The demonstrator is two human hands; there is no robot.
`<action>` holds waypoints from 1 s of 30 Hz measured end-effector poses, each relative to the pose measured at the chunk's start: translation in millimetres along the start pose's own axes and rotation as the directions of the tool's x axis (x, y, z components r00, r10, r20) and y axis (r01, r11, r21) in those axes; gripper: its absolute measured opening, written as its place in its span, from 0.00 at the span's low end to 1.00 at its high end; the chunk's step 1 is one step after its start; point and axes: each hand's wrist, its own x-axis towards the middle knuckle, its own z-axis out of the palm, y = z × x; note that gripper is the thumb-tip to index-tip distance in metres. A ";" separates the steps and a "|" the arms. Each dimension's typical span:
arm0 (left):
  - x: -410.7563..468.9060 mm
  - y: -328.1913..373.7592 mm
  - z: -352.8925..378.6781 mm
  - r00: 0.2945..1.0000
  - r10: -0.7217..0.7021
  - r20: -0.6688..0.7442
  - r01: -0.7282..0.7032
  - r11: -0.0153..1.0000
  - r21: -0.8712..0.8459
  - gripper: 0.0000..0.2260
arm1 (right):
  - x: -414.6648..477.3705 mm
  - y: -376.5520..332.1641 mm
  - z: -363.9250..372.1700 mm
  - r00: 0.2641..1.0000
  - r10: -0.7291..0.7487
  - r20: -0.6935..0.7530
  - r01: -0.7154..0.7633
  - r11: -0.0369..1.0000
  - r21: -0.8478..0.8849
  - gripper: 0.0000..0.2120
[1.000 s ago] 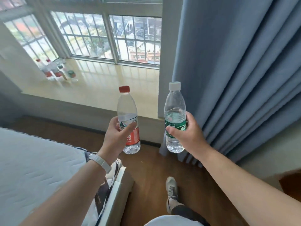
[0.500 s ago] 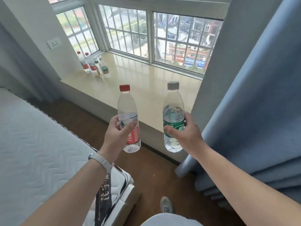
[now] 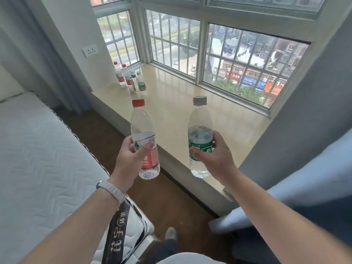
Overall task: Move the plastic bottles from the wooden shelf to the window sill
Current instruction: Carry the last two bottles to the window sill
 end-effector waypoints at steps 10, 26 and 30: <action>109.4 -9.7 -29.4 0.990 -0.013 -0.144 0.006 0.999 -0.052 0.16 | 108.1 -7.4 62.6 0.997 0.017 0.074 -0.017 1.000 0.004 0.20; 270.7 8.2 -100.4 0.985 0.020 -0.170 -0.026 0.999 -0.034 0.20 | 271.2 -34.6 176.4 0.991 -0.031 0.127 0.039 0.997 -0.064 0.22; 287.8 14.3 -117.9 0.976 0.046 -0.213 -0.047 0.999 -0.001 0.21 | 298.4 -42.0 200.6 0.979 -0.062 0.194 0.078 0.994 -0.077 0.22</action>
